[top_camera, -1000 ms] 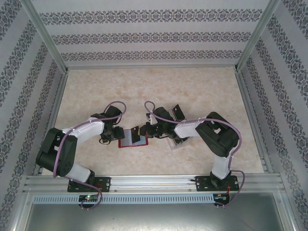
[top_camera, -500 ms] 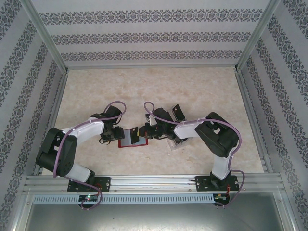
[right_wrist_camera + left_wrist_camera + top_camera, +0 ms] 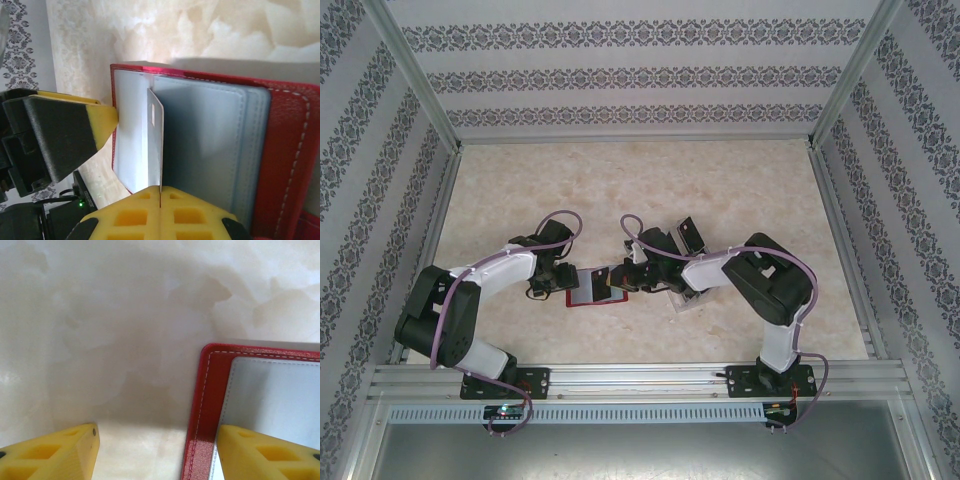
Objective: Put the credit cards into the card holder
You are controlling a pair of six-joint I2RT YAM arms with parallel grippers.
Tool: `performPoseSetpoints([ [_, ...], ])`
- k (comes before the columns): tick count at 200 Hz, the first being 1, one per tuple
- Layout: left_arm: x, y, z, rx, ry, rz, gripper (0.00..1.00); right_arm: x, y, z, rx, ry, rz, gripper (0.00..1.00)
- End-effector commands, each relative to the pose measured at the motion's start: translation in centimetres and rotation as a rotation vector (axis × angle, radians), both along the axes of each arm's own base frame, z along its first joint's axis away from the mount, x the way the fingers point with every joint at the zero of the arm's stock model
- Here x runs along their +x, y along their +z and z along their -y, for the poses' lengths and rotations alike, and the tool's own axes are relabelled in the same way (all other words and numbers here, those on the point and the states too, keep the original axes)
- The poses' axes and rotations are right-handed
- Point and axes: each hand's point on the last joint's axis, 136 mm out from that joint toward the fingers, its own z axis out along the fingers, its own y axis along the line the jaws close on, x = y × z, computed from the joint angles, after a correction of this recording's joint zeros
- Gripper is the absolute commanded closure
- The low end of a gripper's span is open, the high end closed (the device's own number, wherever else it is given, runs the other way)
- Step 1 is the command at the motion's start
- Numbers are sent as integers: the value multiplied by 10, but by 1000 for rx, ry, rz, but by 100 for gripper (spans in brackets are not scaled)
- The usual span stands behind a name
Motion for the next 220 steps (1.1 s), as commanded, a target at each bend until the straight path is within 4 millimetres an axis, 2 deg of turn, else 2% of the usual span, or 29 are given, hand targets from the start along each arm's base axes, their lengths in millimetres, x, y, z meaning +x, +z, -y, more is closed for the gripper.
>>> performPoseSetpoints([
  [1,-5,-11,0,14,-24,-16,36,3,-5,-5,-9,-10,-1,100],
  [90,-5,-12,1,11,-24,-18,36,11,-6,-9,-8,-21,-2,100],
  [153,-4,-11,1,8,-25,-14,36,2,-6,-19,-2,21,-7,100],
  [220,-3,-11,2,6,-26,-12,36,-7,-11,-12,-21,31,-16,100],
])
